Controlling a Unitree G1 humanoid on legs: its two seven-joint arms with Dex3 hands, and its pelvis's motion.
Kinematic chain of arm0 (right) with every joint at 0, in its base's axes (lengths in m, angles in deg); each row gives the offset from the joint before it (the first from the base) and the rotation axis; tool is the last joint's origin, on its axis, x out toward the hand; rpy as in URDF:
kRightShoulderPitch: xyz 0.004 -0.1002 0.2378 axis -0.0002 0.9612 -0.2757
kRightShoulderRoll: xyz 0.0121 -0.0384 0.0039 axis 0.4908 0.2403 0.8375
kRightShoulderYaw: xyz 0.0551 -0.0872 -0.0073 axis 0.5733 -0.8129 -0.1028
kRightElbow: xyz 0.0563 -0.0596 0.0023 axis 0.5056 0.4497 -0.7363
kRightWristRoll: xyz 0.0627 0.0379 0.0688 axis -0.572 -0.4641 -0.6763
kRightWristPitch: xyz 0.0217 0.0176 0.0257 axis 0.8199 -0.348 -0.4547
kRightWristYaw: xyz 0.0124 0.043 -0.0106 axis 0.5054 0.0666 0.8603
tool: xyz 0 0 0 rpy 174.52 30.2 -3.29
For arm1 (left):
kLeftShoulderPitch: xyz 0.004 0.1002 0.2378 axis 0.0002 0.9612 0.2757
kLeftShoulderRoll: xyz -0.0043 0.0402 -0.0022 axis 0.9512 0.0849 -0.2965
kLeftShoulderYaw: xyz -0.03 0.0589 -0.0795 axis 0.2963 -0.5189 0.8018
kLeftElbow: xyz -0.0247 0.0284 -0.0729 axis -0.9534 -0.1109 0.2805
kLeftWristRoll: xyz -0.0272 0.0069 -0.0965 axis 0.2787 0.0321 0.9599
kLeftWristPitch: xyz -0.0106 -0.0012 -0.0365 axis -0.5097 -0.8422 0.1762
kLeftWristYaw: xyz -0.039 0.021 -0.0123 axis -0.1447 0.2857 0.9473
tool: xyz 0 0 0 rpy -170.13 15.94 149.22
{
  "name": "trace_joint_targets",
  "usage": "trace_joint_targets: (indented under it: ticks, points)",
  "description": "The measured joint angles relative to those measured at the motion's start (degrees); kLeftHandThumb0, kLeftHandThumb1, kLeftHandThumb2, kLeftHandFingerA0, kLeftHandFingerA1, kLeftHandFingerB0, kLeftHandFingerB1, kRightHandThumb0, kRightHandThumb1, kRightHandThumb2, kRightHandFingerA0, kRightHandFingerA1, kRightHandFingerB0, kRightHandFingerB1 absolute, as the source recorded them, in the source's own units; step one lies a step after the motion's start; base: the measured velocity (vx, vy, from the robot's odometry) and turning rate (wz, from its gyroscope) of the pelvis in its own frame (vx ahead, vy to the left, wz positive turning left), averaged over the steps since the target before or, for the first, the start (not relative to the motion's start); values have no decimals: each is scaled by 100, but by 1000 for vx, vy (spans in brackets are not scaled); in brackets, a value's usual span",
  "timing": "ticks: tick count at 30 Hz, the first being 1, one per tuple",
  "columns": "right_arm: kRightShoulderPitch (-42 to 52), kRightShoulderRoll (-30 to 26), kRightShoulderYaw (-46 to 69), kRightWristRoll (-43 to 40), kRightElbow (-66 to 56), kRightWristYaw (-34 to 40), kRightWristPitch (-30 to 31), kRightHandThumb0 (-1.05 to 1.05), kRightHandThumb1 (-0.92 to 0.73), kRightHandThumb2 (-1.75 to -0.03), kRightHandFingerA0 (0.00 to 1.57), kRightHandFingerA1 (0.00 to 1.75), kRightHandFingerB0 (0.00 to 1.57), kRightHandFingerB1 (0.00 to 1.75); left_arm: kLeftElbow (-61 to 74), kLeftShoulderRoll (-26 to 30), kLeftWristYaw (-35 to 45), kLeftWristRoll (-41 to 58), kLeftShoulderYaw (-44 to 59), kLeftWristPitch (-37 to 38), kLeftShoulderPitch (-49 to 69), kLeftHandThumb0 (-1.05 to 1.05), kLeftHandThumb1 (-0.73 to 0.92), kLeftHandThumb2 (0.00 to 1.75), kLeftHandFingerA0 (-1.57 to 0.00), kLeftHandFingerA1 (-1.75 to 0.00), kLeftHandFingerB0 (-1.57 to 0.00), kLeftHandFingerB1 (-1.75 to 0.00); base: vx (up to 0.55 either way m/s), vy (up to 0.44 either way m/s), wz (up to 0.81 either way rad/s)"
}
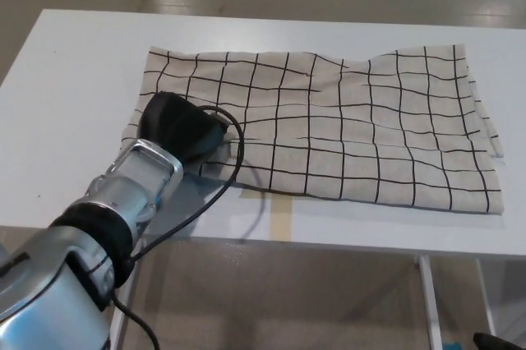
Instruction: Use the left hand to fold a white towel with checkered patterns in half.
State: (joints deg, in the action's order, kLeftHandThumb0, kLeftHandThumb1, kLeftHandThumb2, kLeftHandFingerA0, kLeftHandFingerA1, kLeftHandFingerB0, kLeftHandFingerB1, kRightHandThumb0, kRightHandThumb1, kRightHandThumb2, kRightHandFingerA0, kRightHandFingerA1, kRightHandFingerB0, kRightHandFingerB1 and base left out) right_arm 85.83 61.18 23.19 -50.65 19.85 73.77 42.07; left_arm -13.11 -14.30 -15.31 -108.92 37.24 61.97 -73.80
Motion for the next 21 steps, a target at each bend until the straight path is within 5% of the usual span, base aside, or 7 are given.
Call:
trace_joint_targets:
  ticks: [8, 9, 15, 16, 17, 21]
  points:
    - [-89, -19, 8, -27, 5, -22, 2, -26, -69, -60, 50, 67, 50, 58, 1, 408, -361, 25, 121, 245, -40, -31, 53, 58, -81, -161, -100, -66, 0, 0, 0]
    - [-84, -20, 12, -33, 5, -26, 4, -27, -69, -60, 50, 67, 50, 58, -11, 549, -398, 28, 157, 301, -82, -39, 42, 61, -92, -152, -97, -88, 0, 0, 0]
    - [-94, -25, 23, -54, 6, -39, 25, -27, -69, -60, 50, 67, 50, 58, -54, 940, -497, 50, 310, 464, -159, -27, 54, 56, -80, -169, -95, -105, 0, 0, 0]
    - [-94, -25, 23, -54, 6, -39, 25, -27, -69, -60, 50, 67, 50, 58, -54, 940, -497, 50, 310, 464, -159, -28, 63, 56, -79, -174, -59, -160, 0, 0, 0]
    - [-130, -25, 21, -63, 6, -41, 31, -27, -69, -60, 50, 67, 50, 58, -54, 1067, -500, 64, 406, 527, -263, -20, 59, 55, -76, -175, -56, -171, 0, 0, 0]
    - [-106, -26, 21, -85, 6, -57, 36, -28, -69, -60, 51, 67, 50, 58, -57, 1336, -499, 69, 564, 565, -537, -21, 59, 55, -77, -175, -68, -161, 0, 0, 0]
